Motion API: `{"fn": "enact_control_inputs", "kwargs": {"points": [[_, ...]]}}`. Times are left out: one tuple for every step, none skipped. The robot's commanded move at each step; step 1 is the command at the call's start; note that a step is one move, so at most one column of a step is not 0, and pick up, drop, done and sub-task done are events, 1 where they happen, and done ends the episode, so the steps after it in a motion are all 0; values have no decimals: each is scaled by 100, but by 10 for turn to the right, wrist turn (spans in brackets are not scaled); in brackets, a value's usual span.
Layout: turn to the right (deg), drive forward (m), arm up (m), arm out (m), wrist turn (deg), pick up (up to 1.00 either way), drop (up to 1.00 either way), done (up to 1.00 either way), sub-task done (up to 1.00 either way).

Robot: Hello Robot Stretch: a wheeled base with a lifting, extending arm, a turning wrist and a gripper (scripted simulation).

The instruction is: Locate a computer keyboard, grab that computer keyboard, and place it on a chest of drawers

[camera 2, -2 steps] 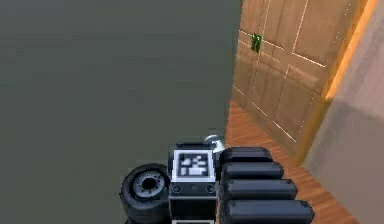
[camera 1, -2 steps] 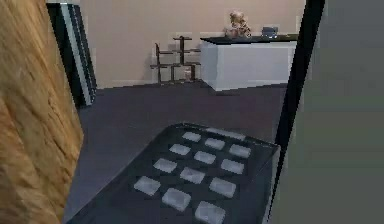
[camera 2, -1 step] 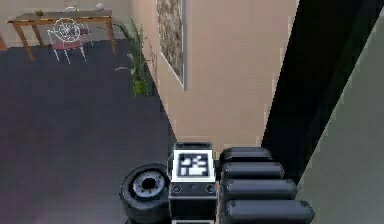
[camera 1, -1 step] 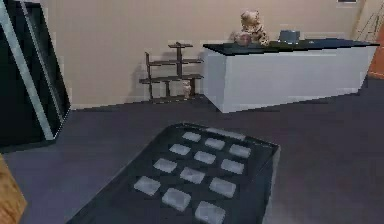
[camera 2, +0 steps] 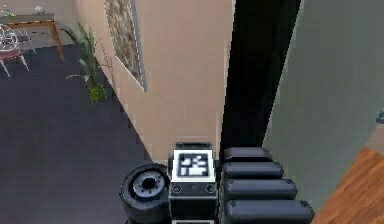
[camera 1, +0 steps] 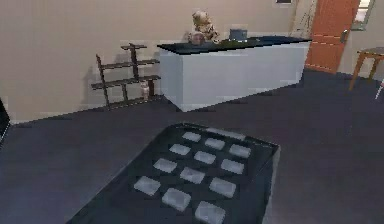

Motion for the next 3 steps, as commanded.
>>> {"fn": "enact_control_inputs", "kwargs": {"points": [[0,15,0,0,0,0,0,0,0],[330,0,0,0,0,0,0,0,0],[0,100,0,0,0,0,0,0,0]]}}
